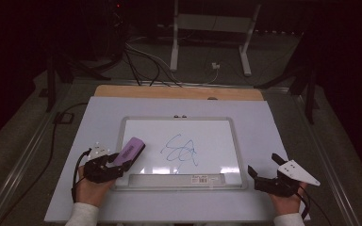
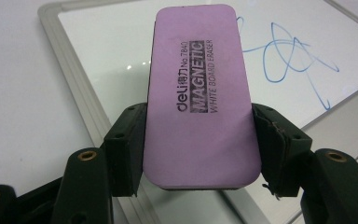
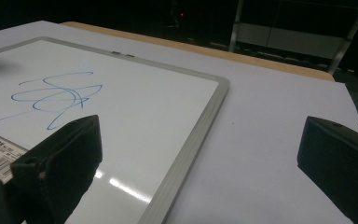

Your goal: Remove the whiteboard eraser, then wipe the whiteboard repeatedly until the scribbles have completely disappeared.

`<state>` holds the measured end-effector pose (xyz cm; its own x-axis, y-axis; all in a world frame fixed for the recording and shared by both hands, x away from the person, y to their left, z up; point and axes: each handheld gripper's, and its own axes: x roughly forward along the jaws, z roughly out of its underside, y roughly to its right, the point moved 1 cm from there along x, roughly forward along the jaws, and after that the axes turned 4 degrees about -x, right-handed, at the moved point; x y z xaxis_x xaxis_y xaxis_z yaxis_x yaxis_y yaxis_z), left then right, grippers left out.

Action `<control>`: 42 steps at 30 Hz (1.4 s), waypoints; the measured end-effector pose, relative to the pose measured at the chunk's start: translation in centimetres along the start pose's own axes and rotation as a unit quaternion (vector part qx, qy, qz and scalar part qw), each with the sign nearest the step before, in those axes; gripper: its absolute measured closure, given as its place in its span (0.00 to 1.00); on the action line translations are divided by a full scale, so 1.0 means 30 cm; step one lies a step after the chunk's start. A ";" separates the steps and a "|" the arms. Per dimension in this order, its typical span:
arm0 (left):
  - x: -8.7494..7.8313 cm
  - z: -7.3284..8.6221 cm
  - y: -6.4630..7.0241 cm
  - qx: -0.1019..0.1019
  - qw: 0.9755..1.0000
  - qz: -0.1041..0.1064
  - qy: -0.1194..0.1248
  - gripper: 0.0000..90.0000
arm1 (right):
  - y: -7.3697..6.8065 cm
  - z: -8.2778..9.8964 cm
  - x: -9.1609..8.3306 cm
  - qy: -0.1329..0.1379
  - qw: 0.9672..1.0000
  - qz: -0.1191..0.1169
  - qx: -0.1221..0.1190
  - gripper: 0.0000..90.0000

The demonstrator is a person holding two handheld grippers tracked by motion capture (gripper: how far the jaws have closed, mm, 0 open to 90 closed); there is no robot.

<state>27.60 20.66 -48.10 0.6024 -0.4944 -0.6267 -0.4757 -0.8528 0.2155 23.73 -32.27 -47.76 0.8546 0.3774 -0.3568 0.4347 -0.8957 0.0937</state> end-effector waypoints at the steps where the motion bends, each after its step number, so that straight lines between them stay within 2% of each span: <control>1: 0.000 -0.005 0.003 0.001 1.000 0.000 0.002 0.46 | 0.001 0.000 -0.001 0.001 1.000 -0.001 0.000 0.00; 12: 0.017 -0.069 0.040 0.028 1.000 0.004 0.008 0.46 | 0.003 -0.001 -0.004 0.004 1.000 -0.001 0.004 0.00; 19: 0.047 -0.110 0.064 0.040 0.999 0.006 0.012 0.46 | 0.007 0.000 -0.006 0.003 1.000 0.000 0.007 0.00; 36: 0.123 -0.174 0.100 0.053 0.999 0.004 0.013 0.46 | 0.009 -0.001 -0.006 0.003 1.000 0.001 0.005 0.00; 42: 0.173 -0.183 0.102 0.060 0.998 -0.001 0.001 0.46 | 0.012 0.002 -0.009 0.003 1.000 0.002 0.006 0.00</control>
<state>32.78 14.54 -46.59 0.6037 -0.4936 -0.6260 -0.5484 -0.8271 0.1232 23.65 -32.72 -47.68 0.8583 0.3744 -0.3510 0.4269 -0.9005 0.0834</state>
